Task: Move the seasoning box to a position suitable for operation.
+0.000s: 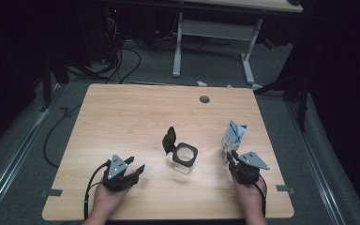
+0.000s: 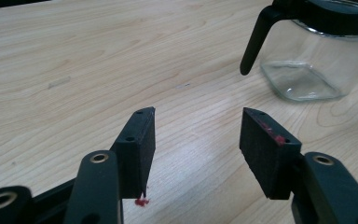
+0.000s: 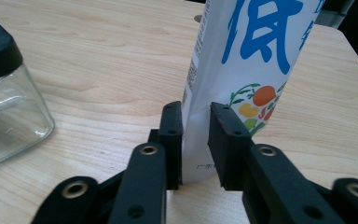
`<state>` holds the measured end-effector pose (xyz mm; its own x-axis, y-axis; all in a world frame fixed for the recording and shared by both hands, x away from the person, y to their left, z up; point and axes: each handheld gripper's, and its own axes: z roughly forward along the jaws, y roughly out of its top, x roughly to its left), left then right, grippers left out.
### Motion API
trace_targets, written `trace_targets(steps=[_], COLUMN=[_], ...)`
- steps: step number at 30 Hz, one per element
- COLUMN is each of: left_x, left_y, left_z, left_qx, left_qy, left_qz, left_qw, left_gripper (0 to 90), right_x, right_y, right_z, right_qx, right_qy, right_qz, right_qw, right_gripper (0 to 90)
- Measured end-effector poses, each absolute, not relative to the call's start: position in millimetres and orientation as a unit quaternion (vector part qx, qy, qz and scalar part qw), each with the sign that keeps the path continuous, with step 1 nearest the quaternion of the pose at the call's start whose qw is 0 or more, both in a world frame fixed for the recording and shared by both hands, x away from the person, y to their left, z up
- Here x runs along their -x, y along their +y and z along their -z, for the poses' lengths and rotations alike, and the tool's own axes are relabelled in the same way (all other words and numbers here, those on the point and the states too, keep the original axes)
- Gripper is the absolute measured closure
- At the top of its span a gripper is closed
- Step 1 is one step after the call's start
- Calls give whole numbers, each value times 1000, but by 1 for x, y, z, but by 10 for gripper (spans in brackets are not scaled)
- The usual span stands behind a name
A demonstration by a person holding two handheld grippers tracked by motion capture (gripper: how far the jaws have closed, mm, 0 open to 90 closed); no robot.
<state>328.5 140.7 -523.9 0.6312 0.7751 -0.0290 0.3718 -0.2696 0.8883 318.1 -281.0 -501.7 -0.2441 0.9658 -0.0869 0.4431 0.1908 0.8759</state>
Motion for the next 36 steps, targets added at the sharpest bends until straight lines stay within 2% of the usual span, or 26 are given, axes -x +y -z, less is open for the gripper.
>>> trace_targets(steps=[7,19,28,33,36], left_x=[-327,-330,-330,-332,-332], left_y=[142,135,138,139,138], left_z=[525,524,522,523,523], left_qx=[-770,-774,-769,-770,-768], left_qy=[373,364,374,376,375], left_qz=[-214,-213,-198,-189,-185], left_qw=[471,472,479,480,484], left_gripper=[459,459,463,461,460], right_x=[-321,-316,-321,-325,-327], right_y=[-282,-299,-297,-298,-296], right_z=[502,501,499,497,494], right_qx=[-510,-516,-531,-542,-533], right_qy=[695,688,676,668,672], right_qz=[-374,-385,-390,-391,-390], right_qw=[341,334,331,327,335], right_gripper=[900,895,612,512,497])
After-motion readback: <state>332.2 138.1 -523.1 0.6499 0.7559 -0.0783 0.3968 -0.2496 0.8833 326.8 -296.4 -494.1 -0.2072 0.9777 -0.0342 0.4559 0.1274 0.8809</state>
